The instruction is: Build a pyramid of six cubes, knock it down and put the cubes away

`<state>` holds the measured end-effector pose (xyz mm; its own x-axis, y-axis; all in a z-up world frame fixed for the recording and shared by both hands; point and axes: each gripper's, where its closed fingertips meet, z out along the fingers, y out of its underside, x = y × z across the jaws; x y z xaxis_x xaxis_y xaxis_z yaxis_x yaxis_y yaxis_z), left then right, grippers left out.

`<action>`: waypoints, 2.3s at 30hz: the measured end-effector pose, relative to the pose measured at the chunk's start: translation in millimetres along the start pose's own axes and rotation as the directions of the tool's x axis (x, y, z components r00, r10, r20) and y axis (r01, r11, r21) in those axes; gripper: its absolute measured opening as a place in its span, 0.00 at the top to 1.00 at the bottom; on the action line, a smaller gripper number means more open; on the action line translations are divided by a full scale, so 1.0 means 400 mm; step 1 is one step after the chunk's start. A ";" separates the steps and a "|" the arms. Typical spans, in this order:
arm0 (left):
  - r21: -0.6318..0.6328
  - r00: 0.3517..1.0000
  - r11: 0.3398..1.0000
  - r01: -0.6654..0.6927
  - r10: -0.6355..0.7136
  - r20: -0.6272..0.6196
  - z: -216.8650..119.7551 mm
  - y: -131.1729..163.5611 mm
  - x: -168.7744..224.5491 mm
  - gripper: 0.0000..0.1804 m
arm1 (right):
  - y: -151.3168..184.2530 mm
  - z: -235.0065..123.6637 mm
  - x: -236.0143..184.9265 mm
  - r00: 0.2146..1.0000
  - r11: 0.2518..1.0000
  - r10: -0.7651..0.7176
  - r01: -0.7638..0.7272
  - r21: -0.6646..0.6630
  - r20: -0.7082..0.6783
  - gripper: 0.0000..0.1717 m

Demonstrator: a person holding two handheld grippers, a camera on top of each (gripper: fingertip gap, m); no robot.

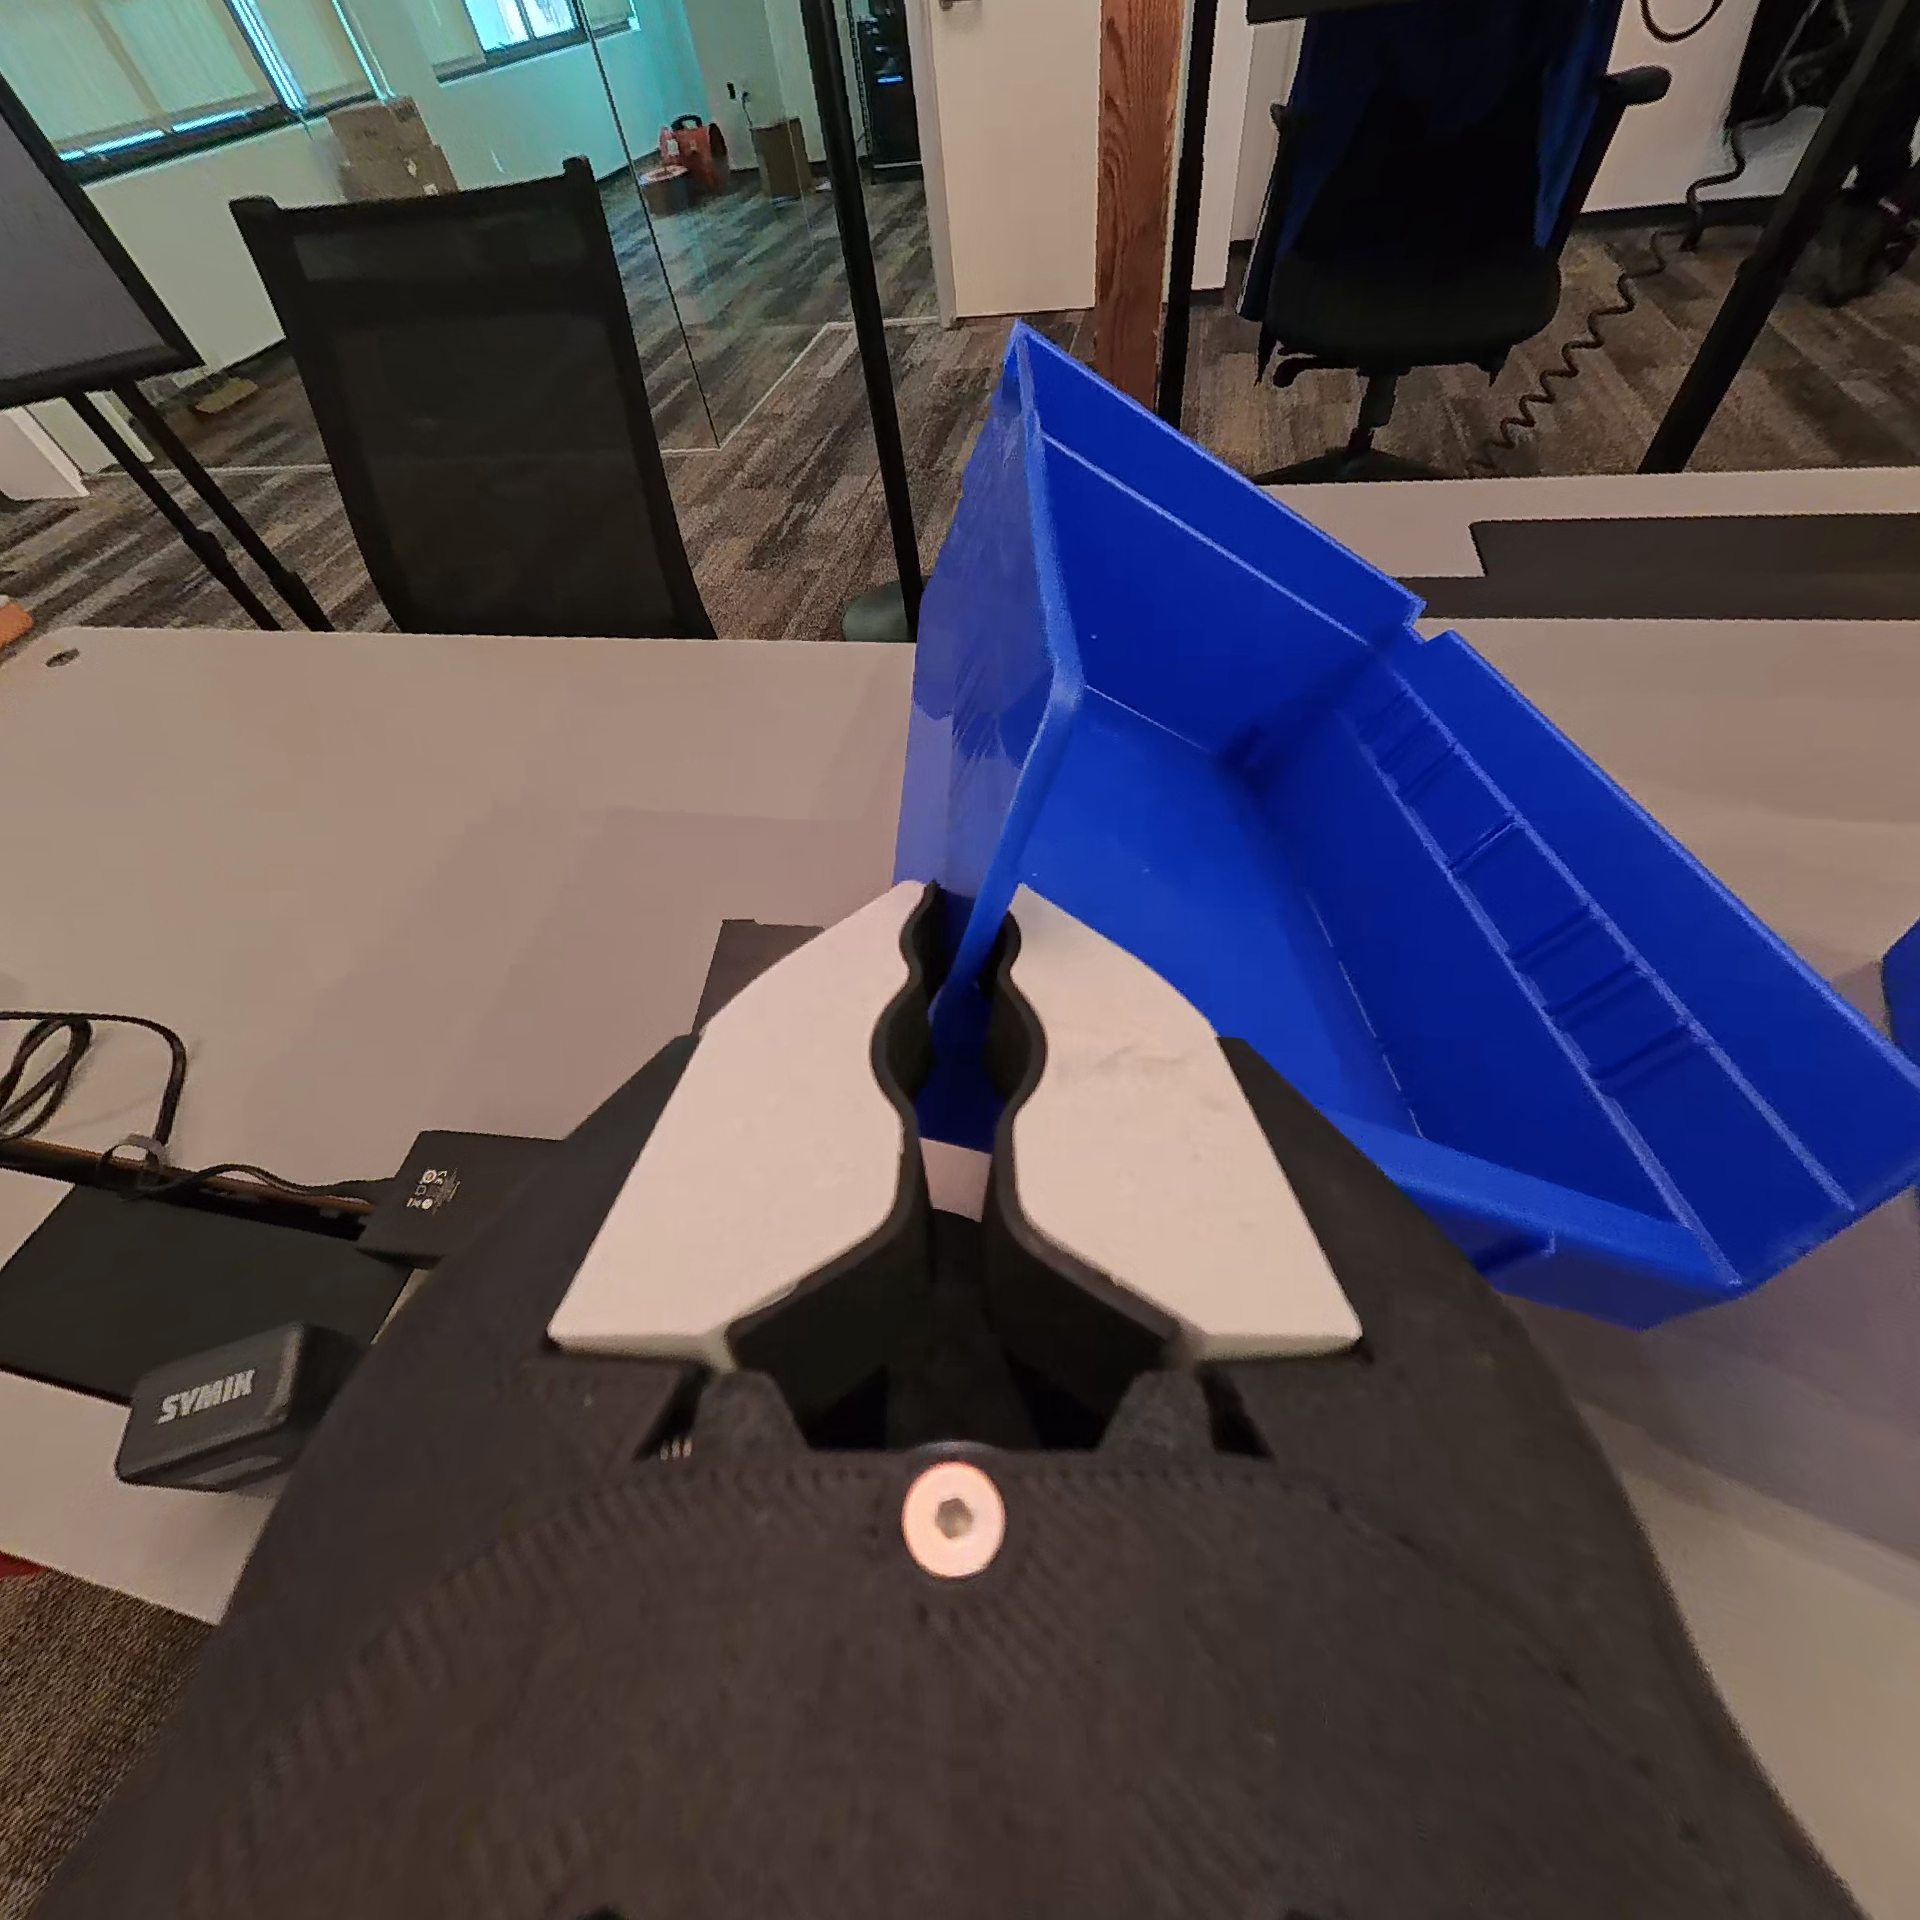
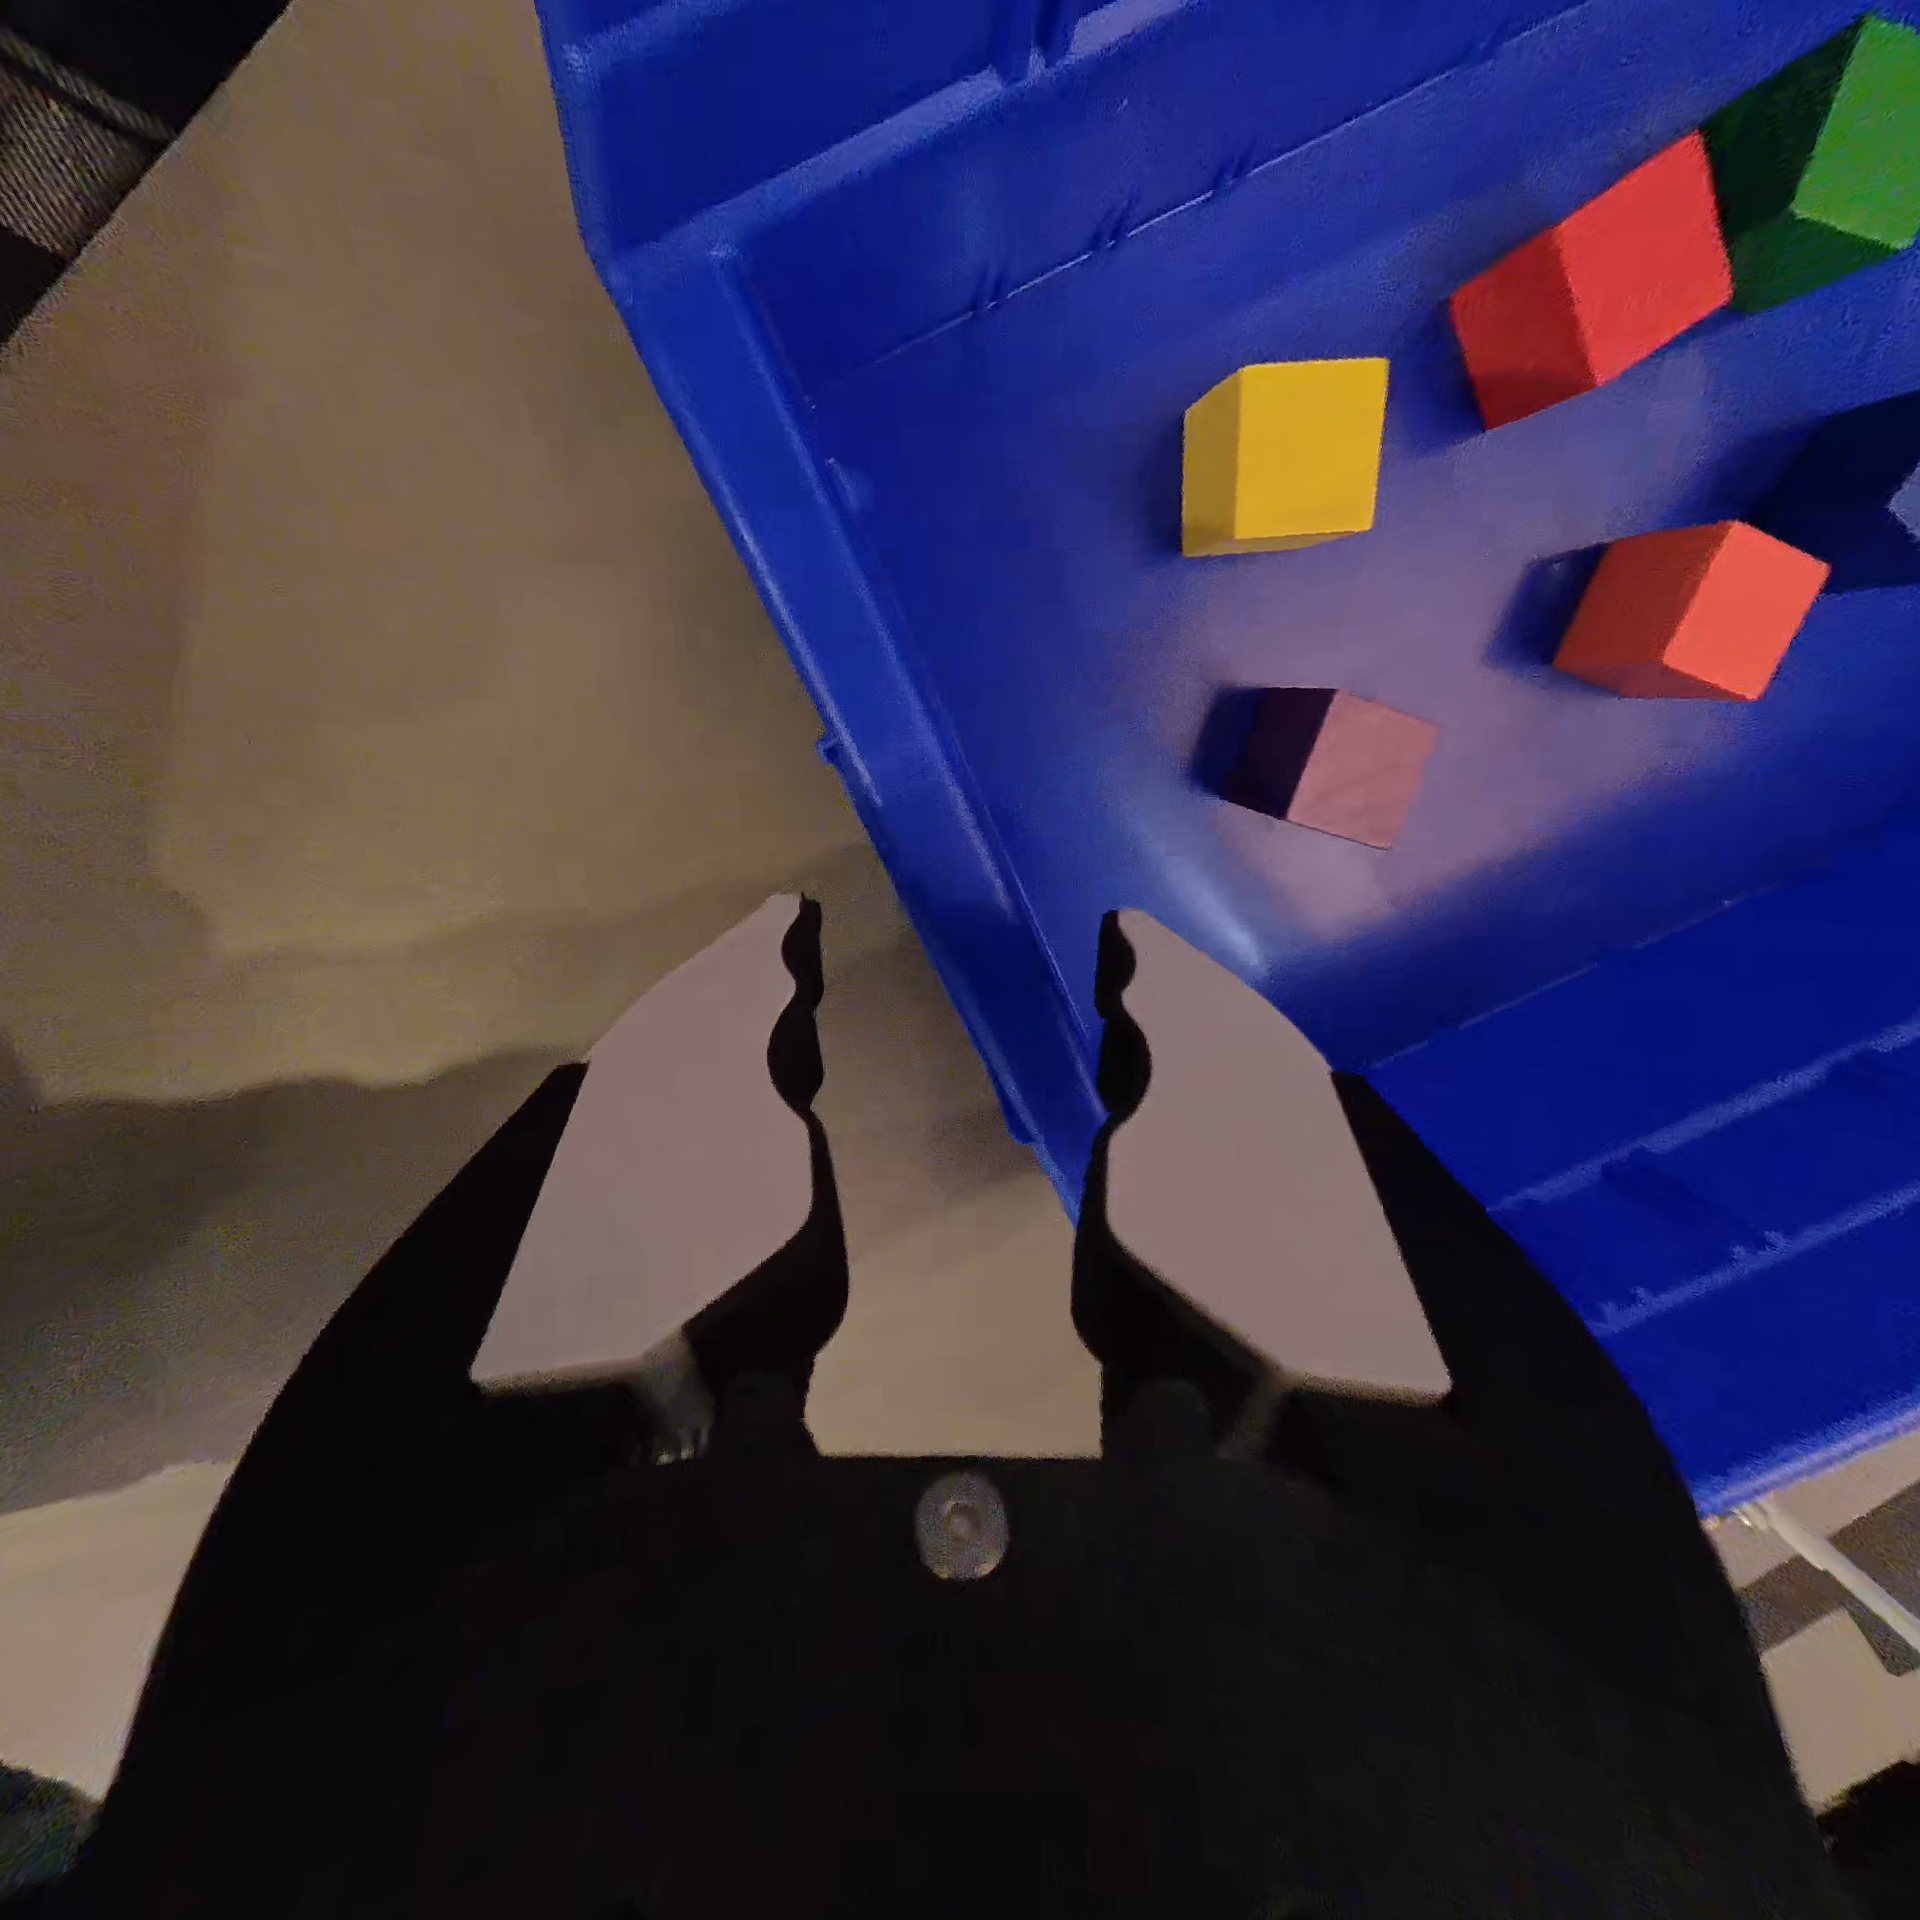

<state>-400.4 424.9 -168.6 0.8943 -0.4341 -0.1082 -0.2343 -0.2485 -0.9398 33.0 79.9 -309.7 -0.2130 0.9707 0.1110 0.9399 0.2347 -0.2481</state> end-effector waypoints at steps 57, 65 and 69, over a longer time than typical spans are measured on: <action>0.221 0.992 0.967 0.127 -0.119 -0.046 -0.406 0.036 -0.102 0.95 | -0.156 0.175 0.910 0.521 0.569 0.810 -0.810 0.144 -0.270 0.85; 0.219 0.991 0.967 0.128 -0.115 -0.073 -0.415 0.044 -0.074 0.95 | -0.156 0.168 0.992 0.464 0.558 0.807 -0.802 0.213 -0.364 0.77; 0.224 0.990 0.967 0.124 -0.105 -0.094 -0.423 0.041 -0.056 0.96 | -0.226 0.077 0.955 0.516 0.635 0.764 -0.706 0.313 -0.387 0.73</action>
<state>-488.5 284.1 -126.7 0.8743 -0.4849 0.0218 -0.0305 -0.0997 -0.9946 -141.4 431.1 -274.4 0.7114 0.6606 0.2400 0.6642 -0.5202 -0.5369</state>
